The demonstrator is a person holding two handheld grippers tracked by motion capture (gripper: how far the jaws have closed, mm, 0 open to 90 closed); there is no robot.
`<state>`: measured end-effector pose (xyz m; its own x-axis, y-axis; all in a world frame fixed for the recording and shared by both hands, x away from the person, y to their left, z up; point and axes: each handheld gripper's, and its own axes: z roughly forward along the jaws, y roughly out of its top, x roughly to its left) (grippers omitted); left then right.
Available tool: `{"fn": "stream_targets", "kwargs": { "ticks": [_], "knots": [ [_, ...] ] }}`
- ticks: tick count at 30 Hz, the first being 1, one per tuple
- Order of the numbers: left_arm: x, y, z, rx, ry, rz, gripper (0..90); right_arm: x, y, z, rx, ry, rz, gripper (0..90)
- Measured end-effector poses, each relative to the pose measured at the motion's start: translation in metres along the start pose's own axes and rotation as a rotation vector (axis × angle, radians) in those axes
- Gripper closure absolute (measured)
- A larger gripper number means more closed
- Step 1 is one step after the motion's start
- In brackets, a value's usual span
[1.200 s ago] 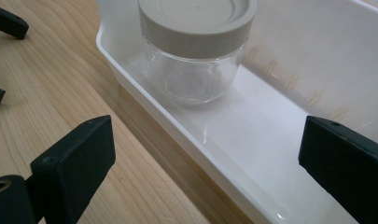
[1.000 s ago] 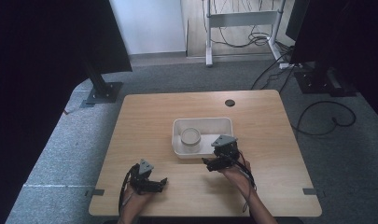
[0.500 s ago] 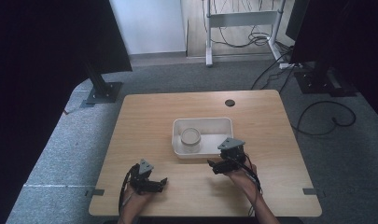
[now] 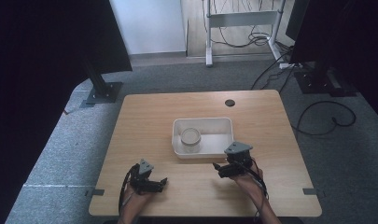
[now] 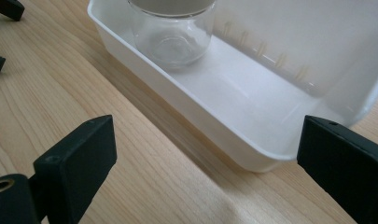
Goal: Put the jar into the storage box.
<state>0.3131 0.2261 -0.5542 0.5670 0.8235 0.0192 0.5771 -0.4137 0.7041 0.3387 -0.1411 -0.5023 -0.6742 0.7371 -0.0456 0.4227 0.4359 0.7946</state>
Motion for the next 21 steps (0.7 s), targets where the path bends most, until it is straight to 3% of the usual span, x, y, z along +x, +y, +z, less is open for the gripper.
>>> {"fn": "stream_targets", "kwargs": {
  "ticks": [21],
  "knots": [
    [0.000,0.000,0.000,-0.001,0.000,-0.001,1.0,-0.013,-0.039,-0.030,-0.018,-0.066,0.039,4.5]
  ]
}}
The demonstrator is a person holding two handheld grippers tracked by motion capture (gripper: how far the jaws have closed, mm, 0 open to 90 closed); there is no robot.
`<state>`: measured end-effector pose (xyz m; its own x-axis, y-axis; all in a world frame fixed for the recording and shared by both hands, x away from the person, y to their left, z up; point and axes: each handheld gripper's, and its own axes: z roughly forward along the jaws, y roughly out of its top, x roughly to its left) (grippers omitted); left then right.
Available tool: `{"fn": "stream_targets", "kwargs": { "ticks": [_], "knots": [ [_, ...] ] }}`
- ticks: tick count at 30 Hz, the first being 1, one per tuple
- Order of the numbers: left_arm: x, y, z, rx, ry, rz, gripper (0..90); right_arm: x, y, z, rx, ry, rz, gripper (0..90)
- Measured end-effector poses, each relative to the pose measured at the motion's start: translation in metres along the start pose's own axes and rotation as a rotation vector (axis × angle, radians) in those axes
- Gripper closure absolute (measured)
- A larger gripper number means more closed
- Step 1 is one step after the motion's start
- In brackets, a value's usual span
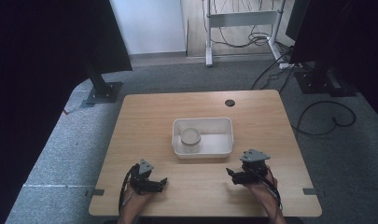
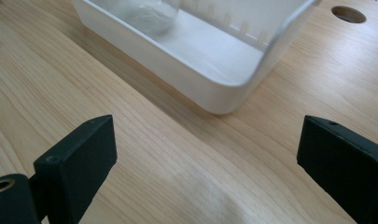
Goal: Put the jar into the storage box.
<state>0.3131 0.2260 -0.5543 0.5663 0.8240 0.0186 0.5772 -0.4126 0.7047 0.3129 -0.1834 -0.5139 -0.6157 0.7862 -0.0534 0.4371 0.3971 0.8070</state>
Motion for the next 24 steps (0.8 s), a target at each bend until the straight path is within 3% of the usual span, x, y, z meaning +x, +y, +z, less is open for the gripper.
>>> {"fn": "stream_targets", "kwargs": {
  "ticks": [8,24],
  "knots": [
    [0.000,0.000,0.000,0.000,0.000,0.000,1.0,-0.005,-0.019,-0.007,0.005,-0.026,0.018,4.6],
    [0.000,0.000,0.000,0.000,0.000,0.000,1.0,-0.014,-0.053,-0.007,0.074,-0.082,0.067,4.7]
  ]
}}
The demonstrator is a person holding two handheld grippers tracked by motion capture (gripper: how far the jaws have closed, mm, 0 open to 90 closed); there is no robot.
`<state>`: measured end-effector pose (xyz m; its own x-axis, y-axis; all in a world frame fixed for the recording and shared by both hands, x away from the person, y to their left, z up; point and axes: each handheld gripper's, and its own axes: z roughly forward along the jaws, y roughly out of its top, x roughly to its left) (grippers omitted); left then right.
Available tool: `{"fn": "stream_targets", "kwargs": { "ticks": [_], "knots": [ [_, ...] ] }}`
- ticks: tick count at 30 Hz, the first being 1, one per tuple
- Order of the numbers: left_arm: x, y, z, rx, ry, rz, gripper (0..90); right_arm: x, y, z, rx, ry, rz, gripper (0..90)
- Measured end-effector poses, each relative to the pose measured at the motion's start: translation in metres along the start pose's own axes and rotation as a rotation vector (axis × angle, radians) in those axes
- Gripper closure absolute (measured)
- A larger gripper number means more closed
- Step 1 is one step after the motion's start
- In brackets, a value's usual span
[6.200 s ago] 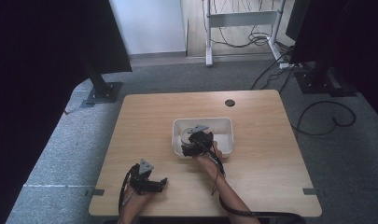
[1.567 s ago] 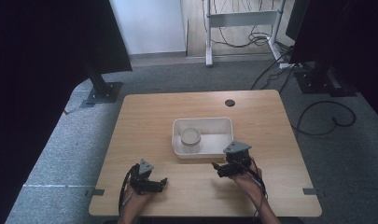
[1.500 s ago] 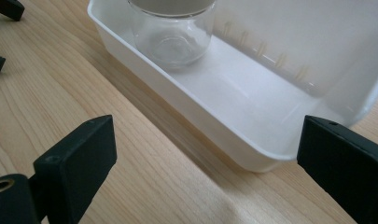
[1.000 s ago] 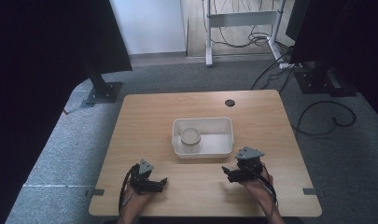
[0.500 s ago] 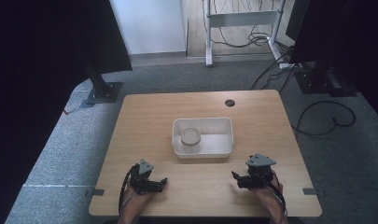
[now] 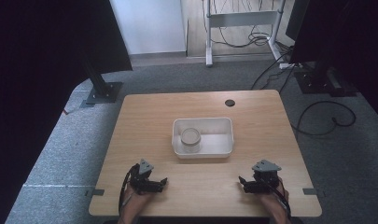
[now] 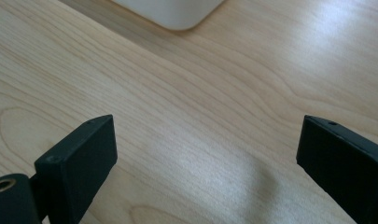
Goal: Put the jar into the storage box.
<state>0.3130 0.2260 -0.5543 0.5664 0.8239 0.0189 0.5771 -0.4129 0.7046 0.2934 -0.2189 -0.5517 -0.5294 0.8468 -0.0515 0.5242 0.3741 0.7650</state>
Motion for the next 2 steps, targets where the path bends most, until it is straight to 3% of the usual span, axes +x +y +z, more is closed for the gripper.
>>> {"fn": "stream_targets", "kwargs": {
  "ticks": [2],
  "knots": [
    [0.0000,0.0000,0.0000,0.000,0.000,0.000,1.0,-0.0009,-0.0017,0.0004,0.005,-0.001,0.004,4.6]
  ]
}}
